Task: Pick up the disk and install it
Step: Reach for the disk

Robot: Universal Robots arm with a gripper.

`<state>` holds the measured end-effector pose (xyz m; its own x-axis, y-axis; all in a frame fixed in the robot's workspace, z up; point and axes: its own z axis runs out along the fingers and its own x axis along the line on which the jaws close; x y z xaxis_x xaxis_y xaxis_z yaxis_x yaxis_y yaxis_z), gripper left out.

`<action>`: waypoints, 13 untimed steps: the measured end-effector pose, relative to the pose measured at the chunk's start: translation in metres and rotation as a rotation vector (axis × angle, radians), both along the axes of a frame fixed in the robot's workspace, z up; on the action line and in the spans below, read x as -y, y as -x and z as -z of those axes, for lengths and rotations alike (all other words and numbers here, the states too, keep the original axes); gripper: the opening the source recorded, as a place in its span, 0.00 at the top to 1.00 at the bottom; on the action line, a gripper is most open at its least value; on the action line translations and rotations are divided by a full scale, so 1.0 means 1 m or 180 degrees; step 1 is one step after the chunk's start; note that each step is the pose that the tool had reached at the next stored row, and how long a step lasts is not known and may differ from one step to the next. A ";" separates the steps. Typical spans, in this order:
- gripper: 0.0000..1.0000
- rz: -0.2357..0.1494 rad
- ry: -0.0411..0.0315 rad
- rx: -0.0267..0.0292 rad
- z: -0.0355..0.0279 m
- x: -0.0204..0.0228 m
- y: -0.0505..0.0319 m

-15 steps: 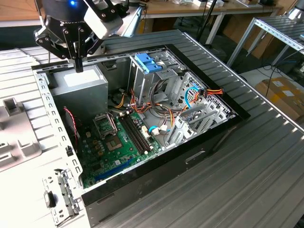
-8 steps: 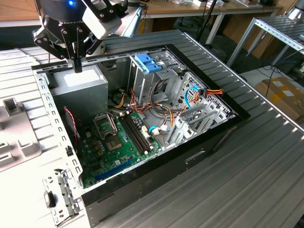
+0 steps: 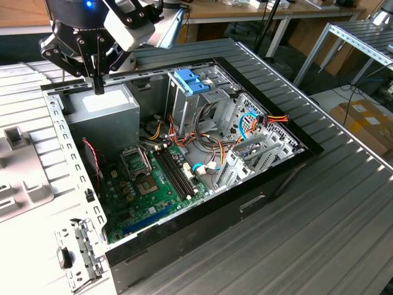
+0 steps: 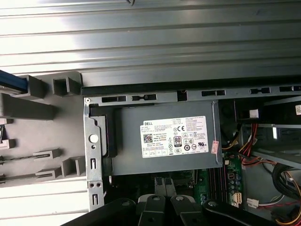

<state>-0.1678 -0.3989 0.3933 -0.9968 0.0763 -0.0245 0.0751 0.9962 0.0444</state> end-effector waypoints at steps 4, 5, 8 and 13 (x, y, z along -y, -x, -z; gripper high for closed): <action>0.89 0.0000 0.0000 0.0000 0.0000 0.0000 0.0013; 0.89 0.0000 0.0000 0.0000 0.0000 0.0000 0.0018; 0.89 0.0000 0.0000 0.0000 0.0000 0.0000 0.0033; 0.89 0.0000 0.0000 0.0000 0.0000 0.0000 0.0048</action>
